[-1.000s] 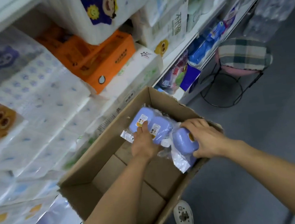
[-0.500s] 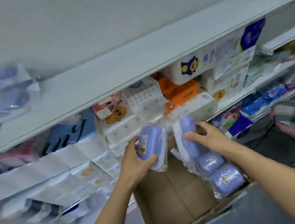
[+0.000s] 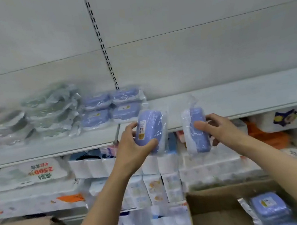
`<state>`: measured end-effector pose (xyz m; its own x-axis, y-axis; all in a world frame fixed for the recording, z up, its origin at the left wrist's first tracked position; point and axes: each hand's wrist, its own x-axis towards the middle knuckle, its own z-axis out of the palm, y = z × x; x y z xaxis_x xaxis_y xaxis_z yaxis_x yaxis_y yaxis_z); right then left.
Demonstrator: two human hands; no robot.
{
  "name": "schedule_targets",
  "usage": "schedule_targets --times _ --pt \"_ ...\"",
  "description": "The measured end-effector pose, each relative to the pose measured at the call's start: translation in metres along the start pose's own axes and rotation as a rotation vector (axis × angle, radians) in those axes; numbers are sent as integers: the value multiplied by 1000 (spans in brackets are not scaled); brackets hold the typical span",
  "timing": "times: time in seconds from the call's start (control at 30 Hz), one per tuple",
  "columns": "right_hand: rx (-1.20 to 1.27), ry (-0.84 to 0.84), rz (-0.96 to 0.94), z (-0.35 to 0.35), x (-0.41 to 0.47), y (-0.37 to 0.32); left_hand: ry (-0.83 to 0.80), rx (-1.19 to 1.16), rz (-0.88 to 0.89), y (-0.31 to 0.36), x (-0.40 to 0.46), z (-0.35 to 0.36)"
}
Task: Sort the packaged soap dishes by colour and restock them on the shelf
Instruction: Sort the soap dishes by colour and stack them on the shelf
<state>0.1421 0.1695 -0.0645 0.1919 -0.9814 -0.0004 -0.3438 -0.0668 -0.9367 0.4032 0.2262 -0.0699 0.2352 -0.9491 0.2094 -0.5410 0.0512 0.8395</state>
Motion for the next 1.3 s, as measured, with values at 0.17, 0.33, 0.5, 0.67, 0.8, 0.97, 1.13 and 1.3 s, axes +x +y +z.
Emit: schedule_targets --times 0.17,0.33,0.5,0.67,0.8,0.97,1.13,1.3 --pt "-21 39 -38 43 48 -46 128 -12 -58 -17 46 -69" --pt "-70 65 101 95 108 -87 169 -6 -69 -36 90 -117" --pt "105 164 328 140 163 -122 188 -13 -56 -58 127 -148" --pt "352 202 469 182 200 -146 193 -41 -47 -71 160 -178" --pt "133 166 407 200 202 -155 198 -58 -42 -78 178 -196" --pt "-441 70 179 212 197 -152 158 -147 -92 -84 192 -203" --pt "-681 188 -73 221 183 -163 75 -373 -190 -85 198 -197" --pt "-95 -179 -375 264 163 -190 -37 -581 -252 -71 203 -184"
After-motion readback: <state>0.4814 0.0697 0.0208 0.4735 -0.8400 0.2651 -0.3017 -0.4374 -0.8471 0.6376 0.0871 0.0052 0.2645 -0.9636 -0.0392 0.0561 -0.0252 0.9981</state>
